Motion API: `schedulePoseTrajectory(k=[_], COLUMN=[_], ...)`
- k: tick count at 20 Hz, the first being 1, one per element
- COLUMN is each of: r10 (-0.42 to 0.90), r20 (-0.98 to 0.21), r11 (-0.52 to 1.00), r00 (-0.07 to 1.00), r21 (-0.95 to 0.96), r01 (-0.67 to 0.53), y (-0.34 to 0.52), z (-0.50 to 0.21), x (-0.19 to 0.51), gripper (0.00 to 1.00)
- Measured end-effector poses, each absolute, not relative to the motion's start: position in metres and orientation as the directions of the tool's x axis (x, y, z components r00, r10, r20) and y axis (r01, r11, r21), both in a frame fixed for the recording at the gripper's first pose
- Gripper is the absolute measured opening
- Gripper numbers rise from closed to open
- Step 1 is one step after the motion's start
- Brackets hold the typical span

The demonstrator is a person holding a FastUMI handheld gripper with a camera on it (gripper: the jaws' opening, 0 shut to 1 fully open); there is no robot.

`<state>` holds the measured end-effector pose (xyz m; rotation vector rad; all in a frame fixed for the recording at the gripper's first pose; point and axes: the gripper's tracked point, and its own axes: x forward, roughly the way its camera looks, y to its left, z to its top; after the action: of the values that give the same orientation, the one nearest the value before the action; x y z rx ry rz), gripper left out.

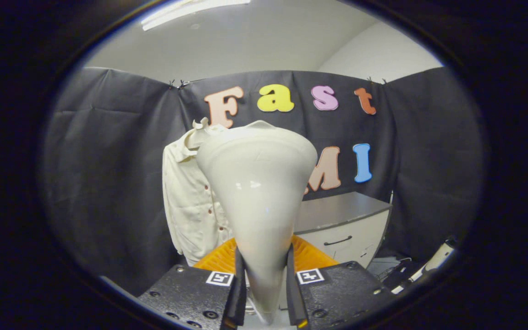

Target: Iron the clothes twice with a garment steamer, once on the left side and once on the right side.

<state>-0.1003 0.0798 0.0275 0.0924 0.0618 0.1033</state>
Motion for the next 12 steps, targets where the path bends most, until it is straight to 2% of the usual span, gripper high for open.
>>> schedulePoseTrajectory(k=[4,12], r10=[0.079,0.108], r20=[-0.130,-0.101], r11=[0.992,0.990], r00=[0.988,0.989], r21=[0.113,0.103], r01=[-0.065,-0.098], y=[0.054,0.038], z=[-0.005,0.001], x=[-0.097,-0.082], gripper=[0.36,0.36])
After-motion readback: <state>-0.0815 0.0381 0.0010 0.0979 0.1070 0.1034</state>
